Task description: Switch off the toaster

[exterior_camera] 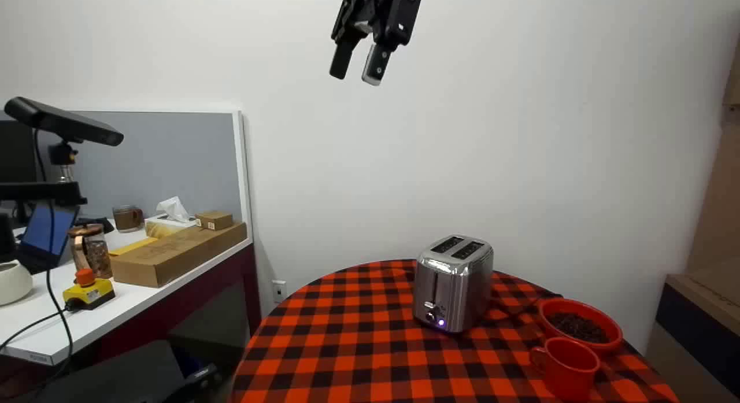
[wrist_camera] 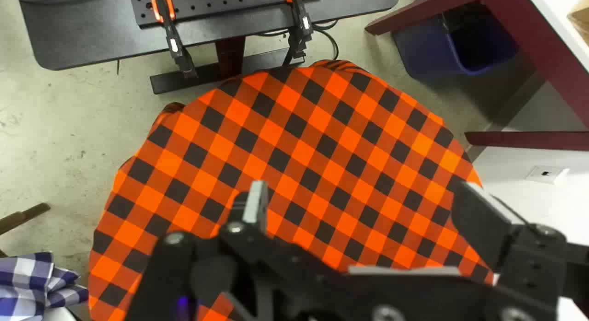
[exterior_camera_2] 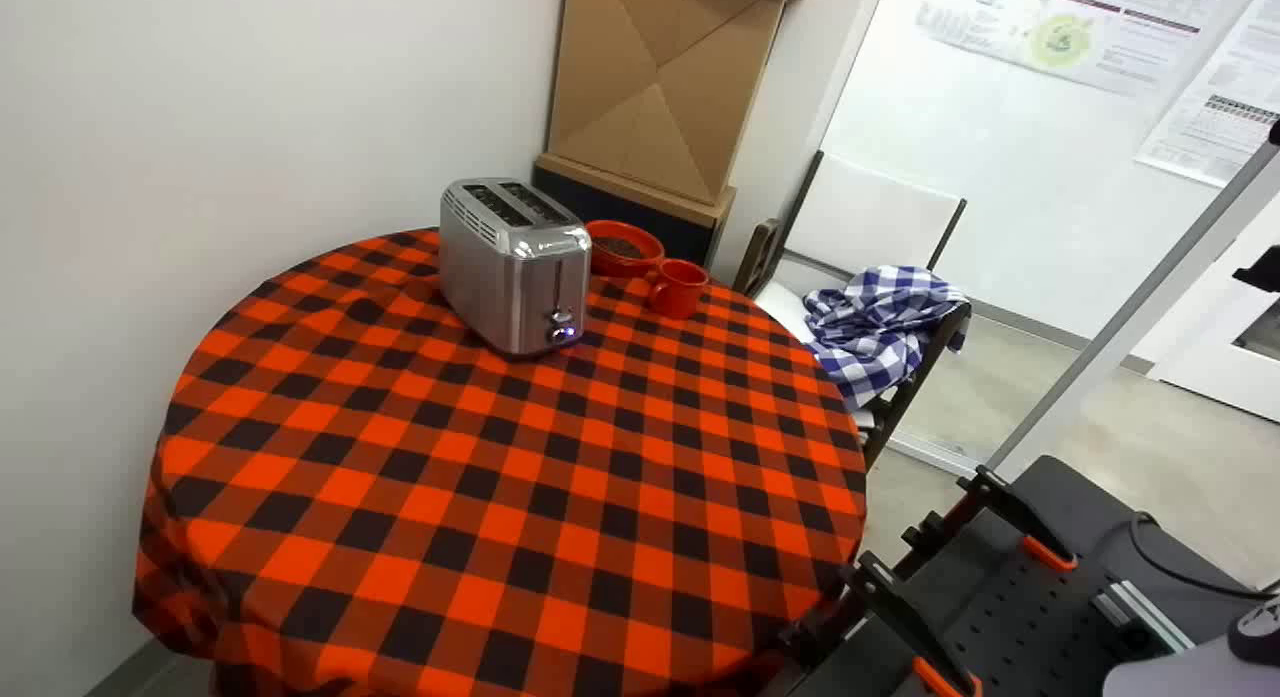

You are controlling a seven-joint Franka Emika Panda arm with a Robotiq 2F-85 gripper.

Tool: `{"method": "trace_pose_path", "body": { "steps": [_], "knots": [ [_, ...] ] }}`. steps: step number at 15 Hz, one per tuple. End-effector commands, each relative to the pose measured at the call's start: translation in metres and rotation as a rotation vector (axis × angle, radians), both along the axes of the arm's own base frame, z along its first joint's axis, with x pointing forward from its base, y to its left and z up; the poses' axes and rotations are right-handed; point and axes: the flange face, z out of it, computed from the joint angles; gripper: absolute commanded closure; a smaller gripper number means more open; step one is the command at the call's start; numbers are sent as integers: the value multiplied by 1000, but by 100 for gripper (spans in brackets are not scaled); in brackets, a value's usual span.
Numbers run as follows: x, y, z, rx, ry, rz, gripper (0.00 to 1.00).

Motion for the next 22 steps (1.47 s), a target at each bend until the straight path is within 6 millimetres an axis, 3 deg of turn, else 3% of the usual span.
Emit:
{"method": "trace_pose_path", "body": {
  "steps": [1, 6, 12, 14, 22],
  "knots": [
    [0, 0, 1, 0, -1, 0, 0],
    [-3, 9, -5, -48, -62, 8, 0],
    [18, 31, -58, -230, -352, 119, 0],
    [28, 33, -84, -272, -428, 177, 0],
    [77, 33, -232, -270, -491, 364, 0]
  ]
}}
